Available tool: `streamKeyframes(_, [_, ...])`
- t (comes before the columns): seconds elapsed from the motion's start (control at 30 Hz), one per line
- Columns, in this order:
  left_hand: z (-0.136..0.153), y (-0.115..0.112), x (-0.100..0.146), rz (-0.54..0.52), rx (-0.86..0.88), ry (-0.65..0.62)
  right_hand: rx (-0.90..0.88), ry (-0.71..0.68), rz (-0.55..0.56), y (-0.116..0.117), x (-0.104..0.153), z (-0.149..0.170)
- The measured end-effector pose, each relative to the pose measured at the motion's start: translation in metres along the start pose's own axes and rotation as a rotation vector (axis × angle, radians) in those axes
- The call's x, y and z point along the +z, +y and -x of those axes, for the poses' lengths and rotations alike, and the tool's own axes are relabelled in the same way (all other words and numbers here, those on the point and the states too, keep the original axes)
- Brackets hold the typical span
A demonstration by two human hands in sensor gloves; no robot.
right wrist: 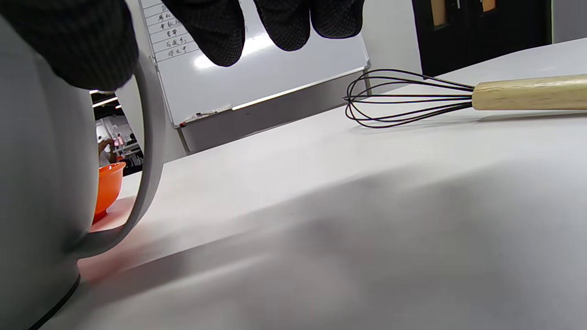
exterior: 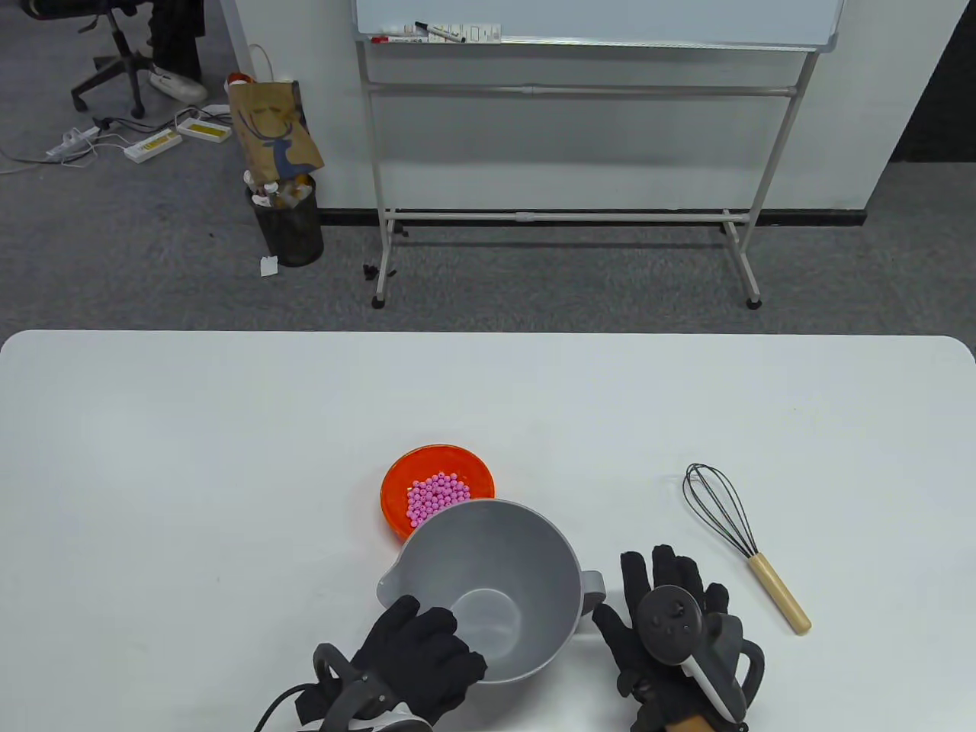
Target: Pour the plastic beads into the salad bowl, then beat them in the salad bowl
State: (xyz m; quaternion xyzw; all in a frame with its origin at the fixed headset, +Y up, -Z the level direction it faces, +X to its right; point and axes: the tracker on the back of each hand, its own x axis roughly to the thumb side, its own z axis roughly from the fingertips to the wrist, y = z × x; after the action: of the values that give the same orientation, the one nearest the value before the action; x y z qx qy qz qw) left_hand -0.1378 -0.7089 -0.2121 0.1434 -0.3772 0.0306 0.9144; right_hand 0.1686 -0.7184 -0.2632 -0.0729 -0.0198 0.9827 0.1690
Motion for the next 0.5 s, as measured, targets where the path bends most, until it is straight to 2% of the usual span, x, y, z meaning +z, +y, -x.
streamKeyframes(0.33, [0.005, 0.001, 0.000, 0.030, 0.017, -0.009, 0.011, -0.005, 0.000, 0.001, 0.000, 0.000])
streamKeyframes(0.5, [0.014, 0.015, 0.005, -0.055, 0.028, 0.011, 0.007, -0.007, 0.002, 0.001, 0.000, 0.000])
